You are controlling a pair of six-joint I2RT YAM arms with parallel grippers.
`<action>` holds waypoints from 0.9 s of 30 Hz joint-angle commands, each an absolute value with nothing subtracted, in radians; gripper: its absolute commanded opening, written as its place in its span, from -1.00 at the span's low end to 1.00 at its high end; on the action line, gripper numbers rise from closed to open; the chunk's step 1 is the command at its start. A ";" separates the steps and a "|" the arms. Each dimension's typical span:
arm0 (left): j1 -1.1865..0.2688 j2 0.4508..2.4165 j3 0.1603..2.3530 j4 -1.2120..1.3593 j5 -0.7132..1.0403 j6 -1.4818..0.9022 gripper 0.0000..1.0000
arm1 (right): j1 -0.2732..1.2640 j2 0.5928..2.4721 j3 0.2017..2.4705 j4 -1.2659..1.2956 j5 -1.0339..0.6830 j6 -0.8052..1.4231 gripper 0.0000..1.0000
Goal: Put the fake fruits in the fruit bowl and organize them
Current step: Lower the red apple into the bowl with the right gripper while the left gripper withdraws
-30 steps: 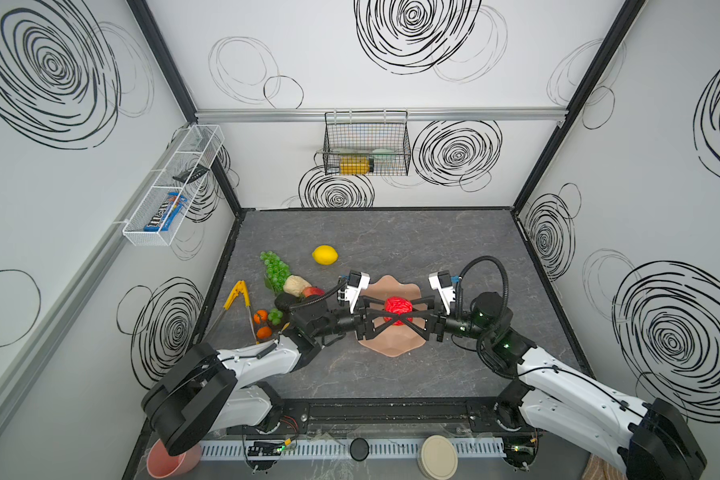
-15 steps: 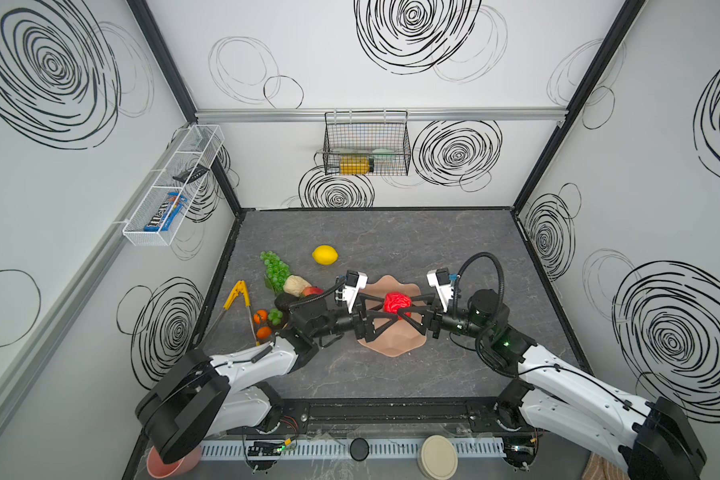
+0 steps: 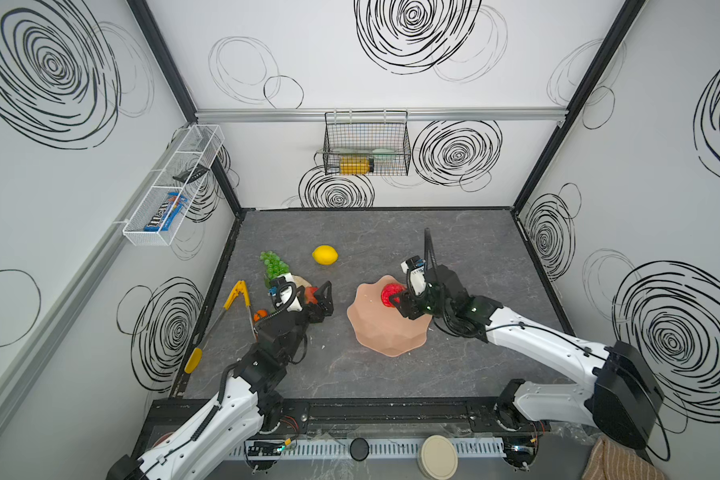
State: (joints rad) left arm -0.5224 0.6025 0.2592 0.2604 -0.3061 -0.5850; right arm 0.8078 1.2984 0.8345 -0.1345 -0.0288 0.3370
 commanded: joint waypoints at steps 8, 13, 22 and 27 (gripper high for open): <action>-0.567 0.541 0.265 0.186 -0.449 -0.565 0.92 | 0.928 1.607 1.202 -0.690 0.182 0.313 -0.28; -0.572 0.552 0.268 0.188 -0.443 -0.568 0.92 | 0.978 1.717 1.270 -0.761 0.256 0.314 -0.30; -0.574 0.599 0.279 0.192 -0.428 -0.566 0.92 | 0.991 1.792 1.326 -0.785 0.255 0.304 -0.28; -0.574 0.604 0.281 0.190 -0.434 -0.565 0.92 | 0.997 1.825 1.348 -0.802 0.273 0.299 -0.24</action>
State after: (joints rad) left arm -0.5697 0.6064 0.2573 0.1703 -0.4206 -0.5755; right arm 0.9867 1.8023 1.3190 -0.7494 0.2443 0.3080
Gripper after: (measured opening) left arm 0.961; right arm 0.538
